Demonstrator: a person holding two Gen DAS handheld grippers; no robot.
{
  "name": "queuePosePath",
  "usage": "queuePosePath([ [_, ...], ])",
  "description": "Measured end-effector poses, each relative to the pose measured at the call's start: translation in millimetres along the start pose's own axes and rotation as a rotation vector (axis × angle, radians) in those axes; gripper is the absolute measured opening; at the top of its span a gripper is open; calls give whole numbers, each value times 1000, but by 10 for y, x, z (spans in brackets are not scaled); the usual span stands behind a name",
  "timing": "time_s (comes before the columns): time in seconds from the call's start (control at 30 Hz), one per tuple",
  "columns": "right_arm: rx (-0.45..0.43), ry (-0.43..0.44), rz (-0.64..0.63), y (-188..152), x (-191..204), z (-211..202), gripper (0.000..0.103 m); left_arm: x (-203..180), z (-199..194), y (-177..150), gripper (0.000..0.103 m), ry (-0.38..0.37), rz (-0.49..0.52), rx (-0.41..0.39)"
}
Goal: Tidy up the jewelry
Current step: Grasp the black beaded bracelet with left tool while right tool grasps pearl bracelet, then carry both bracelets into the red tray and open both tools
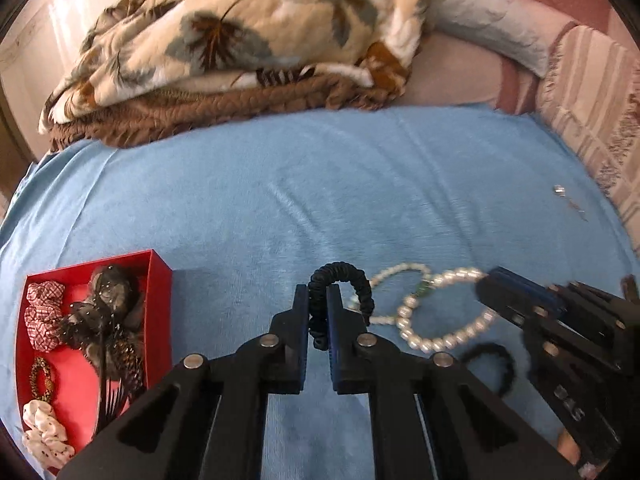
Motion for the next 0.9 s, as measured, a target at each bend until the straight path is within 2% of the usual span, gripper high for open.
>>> queuePosePath([
  [0.2, -44, 11, 0, 21, 116, -179, 10, -9, -451, -133, 8, -60, 1, -63],
  [0.4, -62, 16, 1, -24, 208, -287, 10, 203, -893, -310, 8, -69, -5, -128],
  [0.6, -78, 57, 8, -137, 419, -448, 10, 594, -1113, -525, 8, -23, -18, -166],
  [0.9, -88, 80, -57, -310, 997, -650, 10, 1385, -1105, -851, 8, 14, -117, -153],
])
Point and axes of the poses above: each gripper's, at about its wrist camera, not at the fingertips, and z roughly the way its jaws point, x to its left, y to its top, the point moved 10 cm from there along z, roughly the way its jaws point, and after that the axes turned 12 degrees about x, right-handed, at the moved point
